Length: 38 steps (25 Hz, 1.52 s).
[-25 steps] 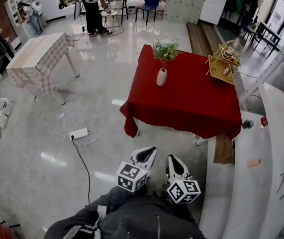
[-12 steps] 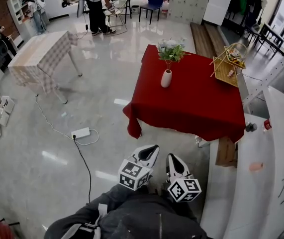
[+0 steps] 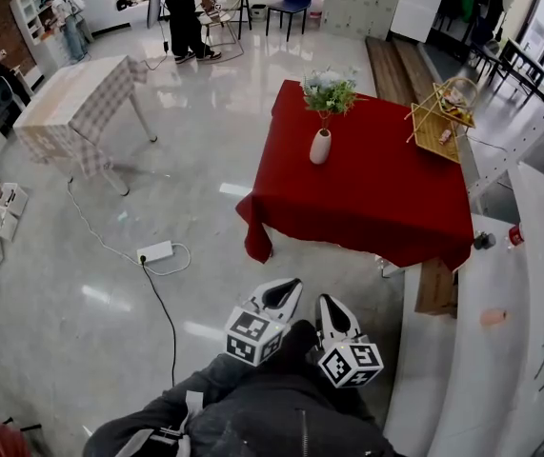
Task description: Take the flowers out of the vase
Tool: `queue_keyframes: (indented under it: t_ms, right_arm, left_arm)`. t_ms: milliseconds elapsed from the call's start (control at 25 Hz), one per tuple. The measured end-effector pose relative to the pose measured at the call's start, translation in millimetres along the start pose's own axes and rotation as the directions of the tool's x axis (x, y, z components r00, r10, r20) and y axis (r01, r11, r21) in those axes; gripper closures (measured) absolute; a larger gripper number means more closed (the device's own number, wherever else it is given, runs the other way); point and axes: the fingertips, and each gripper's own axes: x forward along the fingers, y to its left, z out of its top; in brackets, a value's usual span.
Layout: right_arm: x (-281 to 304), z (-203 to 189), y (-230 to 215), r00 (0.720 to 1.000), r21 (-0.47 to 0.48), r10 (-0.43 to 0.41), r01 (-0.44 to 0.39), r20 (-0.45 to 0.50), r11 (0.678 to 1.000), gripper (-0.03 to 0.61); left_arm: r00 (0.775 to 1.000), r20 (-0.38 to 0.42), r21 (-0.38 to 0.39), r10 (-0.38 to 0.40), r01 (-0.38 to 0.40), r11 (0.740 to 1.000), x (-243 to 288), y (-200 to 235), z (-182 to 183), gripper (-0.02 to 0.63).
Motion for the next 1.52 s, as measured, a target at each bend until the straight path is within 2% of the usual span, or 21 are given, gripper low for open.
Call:
queue_keyframes:
  t_ms: [440,800,1360,1520]
  right_arm:
    - [16.4,9.4,-5.4,1.0,-0.017,-0.001,0.001,-0.011,1.0,0.565]
    - [51.2,21.5,-20.1,0.999,-0.028,0.019,-0.02,-0.036,0.999,0.565]
    - [114.2,77.7,-53.9,0.997,-0.069,0.068,-0.07,-0.035,0.995,0.565]
    - [128.0,92.9,-58.0,0.996,-0.093,0.084,-0.087,-0.036,0.992,0.565]
  left_arm:
    - [1.0,0.004,-0.023,0.0,0.0,1.0,13.7,12.3,6.3,0.604]
    - [1.0,-0.005,-0.059,0.025,-0.025,0.998,38.7,40.0,14.0,0.604]
    - [0.995,0.065,-0.061,0.078,-0.074,0.995,99.7,79.3,69.4,0.604]
    - [0.995,0.064,-0.057,0.072,-0.069,0.996,117.5,83.3,80.1,0.604]
